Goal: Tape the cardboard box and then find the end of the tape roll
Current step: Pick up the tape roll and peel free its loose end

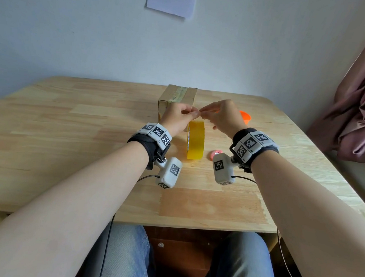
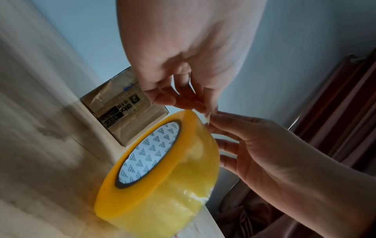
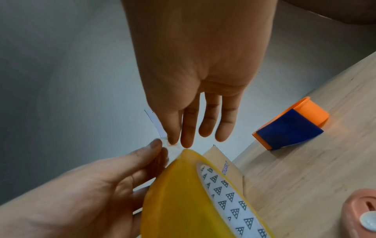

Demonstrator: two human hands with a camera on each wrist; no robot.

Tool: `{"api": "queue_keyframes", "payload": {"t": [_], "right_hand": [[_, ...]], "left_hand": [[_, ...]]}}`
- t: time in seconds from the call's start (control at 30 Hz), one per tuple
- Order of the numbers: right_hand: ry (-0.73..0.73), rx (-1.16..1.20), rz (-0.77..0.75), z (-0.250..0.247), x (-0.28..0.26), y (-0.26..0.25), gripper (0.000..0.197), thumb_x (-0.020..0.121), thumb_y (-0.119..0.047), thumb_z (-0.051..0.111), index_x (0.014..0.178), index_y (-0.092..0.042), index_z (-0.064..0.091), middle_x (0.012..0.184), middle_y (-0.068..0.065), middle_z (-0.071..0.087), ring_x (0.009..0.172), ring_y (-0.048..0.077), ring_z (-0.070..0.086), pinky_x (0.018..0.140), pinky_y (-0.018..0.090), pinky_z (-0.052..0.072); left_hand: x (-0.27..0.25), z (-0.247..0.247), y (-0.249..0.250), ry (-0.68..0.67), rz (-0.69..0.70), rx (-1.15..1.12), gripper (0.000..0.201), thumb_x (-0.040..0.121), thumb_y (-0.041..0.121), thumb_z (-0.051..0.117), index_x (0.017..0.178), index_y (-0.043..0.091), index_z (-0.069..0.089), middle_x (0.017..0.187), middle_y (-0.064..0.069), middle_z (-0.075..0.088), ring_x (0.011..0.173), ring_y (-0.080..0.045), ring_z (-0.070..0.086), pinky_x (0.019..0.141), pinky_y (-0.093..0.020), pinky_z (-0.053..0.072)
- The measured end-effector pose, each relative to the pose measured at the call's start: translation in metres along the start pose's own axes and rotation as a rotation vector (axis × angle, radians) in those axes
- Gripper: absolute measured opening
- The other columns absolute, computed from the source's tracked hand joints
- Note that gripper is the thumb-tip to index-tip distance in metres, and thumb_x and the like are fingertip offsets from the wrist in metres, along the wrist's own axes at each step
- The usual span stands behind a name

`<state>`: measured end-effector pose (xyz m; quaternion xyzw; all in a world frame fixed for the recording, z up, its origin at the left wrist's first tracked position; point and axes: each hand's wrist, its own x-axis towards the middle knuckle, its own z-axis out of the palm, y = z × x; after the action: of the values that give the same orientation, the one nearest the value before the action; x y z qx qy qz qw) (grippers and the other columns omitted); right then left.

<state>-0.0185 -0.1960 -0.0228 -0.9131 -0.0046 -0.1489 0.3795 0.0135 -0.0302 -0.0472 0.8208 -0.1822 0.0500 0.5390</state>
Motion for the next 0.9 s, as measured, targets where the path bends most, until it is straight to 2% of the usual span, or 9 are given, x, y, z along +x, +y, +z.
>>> {"api": "queue_keyframes", "payload": {"t": [0.13,0.3,0.37,0.43,0.5,0.57,0.73,0.83,0.9], "right_hand": [[-0.002,0.036,0.027,0.004,0.0,0.0,0.019,0.097,-0.024,0.071,0.11,-0.014,0.081,0.081,-0.005,0.075,0.069,0.016,0.066,0.066,0.038,0.062],[-0.094,0.127,0.085,0.003,-0.001,0.0,0.014,0.096,-0.025,0.068,0.098,-0.019,0.081,0.099,0.012,0.078,0.078,0.017,0.062,0.063,0.035,0.055],[-0.137,0.166,0.096,0.001,-0.002,-0.001,0.01,0.094,-0.03,0.072,0.088,-0.025,0.078,0.102,0.011,0.078,0.081,0.017,0.061,0.061,0.03,0.051],[-0.157,0.126,0.087,0.0,-0.004,-0.001,0.013,0.089,-0.039,0.078,0.09,-0.027,0.079,0.097,0.006,0.078,0.078,0.019,0.06,0.063,0.033,0.05],[-0.165,0.084,0.094,-0.001,-0.003,0.0,0.027,0.087,-0.046,0.079,0.1,-0.022,0.081,0.097,0.005,0.079,0.077,0.021,0.06,0.067,0.036,0.05],[-0.174,0.067,0.103,-0.001,-0.002,0.001,0.028,0.089,-0.044,0.078,0.103,-0.02,0.08,0.095,0.005,0.078,0.075,0.02,0.06,0.067,0.036,0.051],[-0.147,0.084,0.135,-0.002,-0.004,-0.001,0.024,0.091,-0.037,0.077,0.102,-0.017,0.079,0.078,0.003,0.068,0.063,0.014,0.052,0.058,0.027,0.045],[-0.148,0.093,0.149,-0.001,-0.005,-0.002,0.013,0.09,-0.038,0.078,0.089,-0.025,0.077,0.09,0.012,0.075,0.072,0.019,0.056,0.062,0.03,0.047],[-0.146,0.093,0.148,-0.001,-0.005,-0.002,0.017,0.091,-0.038,0.077,0.094,-0.021,0.079,0.1,0.015,0.077,0.076,0.018,0.058,0.065,0.031,0.049]], "left_hand": [[0.002,-0.001,-0.005,0.008,0.004,-0.028,0.019,0.097,0.023,0.071,0.109,0.011,0.079,0.098,0.003,0.074,0.096,-0.013,0.066,0.091,-0.029,0.052],[0.006,-0.002,-0.008,0.006,-0.028,-0.064,0.018,0.095,0.026,0.075,0.106,0.013,0.08,0.083,0.013,0.069,0.074,-0.003,0.059,0.073,-0.023,0.047],[0.007,-0.004,-0.01,0.002,-0.05,-0.097,0.019,0.094,0.026,0.076,0.107,0.013,0.08,0.084,0.011,0.07,0.07,0.0,0.057,0.069,-0.021,0.046],[0.008,-0.006,-0.014,0.007,-0.073,-0.137,0.021,0.093,0.026,0.077,0.109,0.013,0.081,0.092,0.005,0.075,0.075,-0.003,0.06,0.076,-0.025,0.049],[0.008,-0.008,-0.017,-0.024,-0.116,-0.212,0.024,0.093,0.027,0.077,0.113,0.013,0.08,0.1,-0.002,0.077,0.082,-0.011,0.063,0.073,-0.028,0.053],[0.006,-0.01,-0.018,-0.053,-0.156,-0.307,0.024,0.096,0.023,0.074,0.116,0.011,0.079,0.101,-0.001,0.076,0.086,-0.011,0.066,0.068,-0.025,0.057],[0.004,-0.012,-0.02,-0.08,-0.259,-0.396,0.009,0.097,0.01,0.071,0.102,0.014,0.077,0.104,-0.008,0.073,0.092,-0.02,0.07,0.08,-0.037,0.064],[0.001,-0.01,-0.021,-0.118,-0.308,-0.422,0.01,0.094,0.019,0.073,0.096,0.013,0.081,0.105,-0.011,0.077,0.093,-0.021,0.071,0.082,-0.042,0.063],[0.001,-0.007,-0.024,-0.119,-0.3,-0.393,0.016,0.092,0.027,0.077,0.097,0.014,0.082,0.112,-0.011,0.078,0.097,-0.02,0.072,0.087,-0.045,0.062]]}}
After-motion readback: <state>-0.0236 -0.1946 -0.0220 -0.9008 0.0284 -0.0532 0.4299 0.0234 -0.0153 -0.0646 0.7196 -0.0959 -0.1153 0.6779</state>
